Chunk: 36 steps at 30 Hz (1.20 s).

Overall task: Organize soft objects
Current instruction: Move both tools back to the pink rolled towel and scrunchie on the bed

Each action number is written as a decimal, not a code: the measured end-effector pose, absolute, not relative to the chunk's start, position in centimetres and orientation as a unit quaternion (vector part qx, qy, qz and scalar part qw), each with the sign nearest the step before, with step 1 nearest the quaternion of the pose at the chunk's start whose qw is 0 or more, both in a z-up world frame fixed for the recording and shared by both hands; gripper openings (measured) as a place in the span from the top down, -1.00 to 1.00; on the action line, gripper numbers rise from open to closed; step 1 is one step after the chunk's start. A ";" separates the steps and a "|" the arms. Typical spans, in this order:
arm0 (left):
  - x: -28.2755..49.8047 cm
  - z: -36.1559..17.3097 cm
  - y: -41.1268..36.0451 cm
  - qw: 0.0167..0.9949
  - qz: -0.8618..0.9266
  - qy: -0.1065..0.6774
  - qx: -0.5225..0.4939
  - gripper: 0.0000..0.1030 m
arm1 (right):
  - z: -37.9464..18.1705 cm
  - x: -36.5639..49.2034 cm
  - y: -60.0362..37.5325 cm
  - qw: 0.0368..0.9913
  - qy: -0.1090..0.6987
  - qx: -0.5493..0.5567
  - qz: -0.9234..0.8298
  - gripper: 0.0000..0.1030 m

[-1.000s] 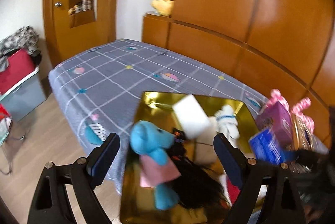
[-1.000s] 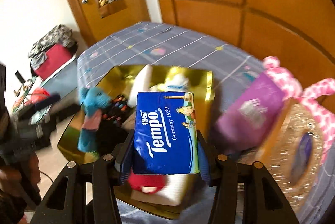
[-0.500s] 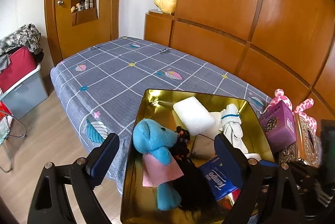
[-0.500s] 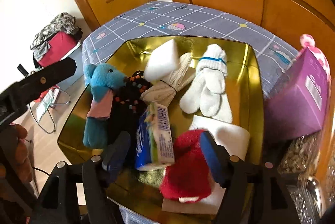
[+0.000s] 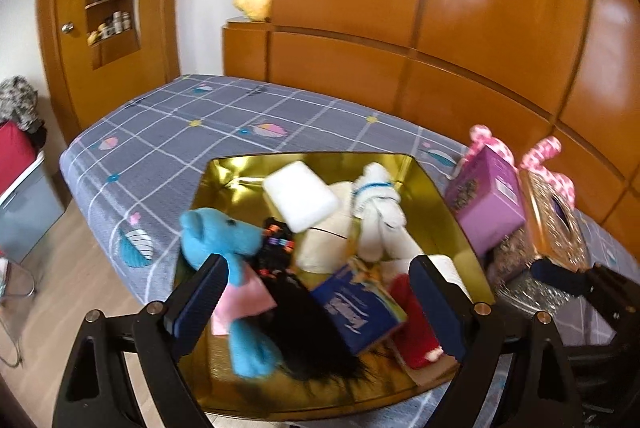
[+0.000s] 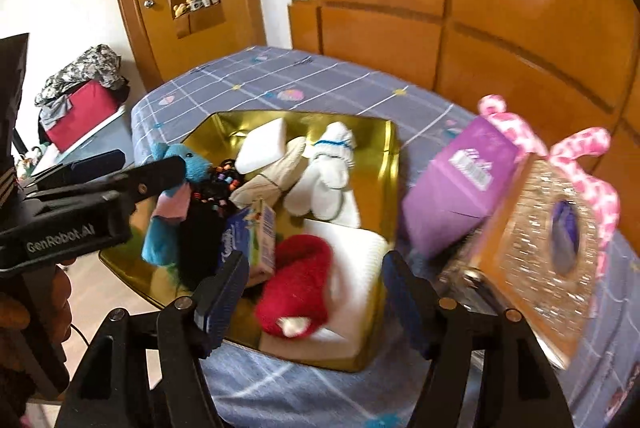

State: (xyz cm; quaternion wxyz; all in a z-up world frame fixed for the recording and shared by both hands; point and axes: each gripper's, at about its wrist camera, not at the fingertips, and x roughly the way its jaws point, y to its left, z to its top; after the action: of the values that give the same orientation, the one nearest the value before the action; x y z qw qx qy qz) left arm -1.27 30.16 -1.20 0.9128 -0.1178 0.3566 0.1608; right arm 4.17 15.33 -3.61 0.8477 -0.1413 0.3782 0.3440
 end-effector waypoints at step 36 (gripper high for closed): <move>1.3 -1.9 6.1 0.895 -0.197 0.393 0.075 -0.78 | -0.9 6.7 -33.8 0.906 0.325 0.183 -0.201 -0.37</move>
State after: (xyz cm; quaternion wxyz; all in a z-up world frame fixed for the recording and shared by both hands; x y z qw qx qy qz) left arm 1.31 6.10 -1.90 0.8949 0.0754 0.3933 -0.1969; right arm 6.69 -33.75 -0.92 0.9058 0.1832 0.3252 -0.2005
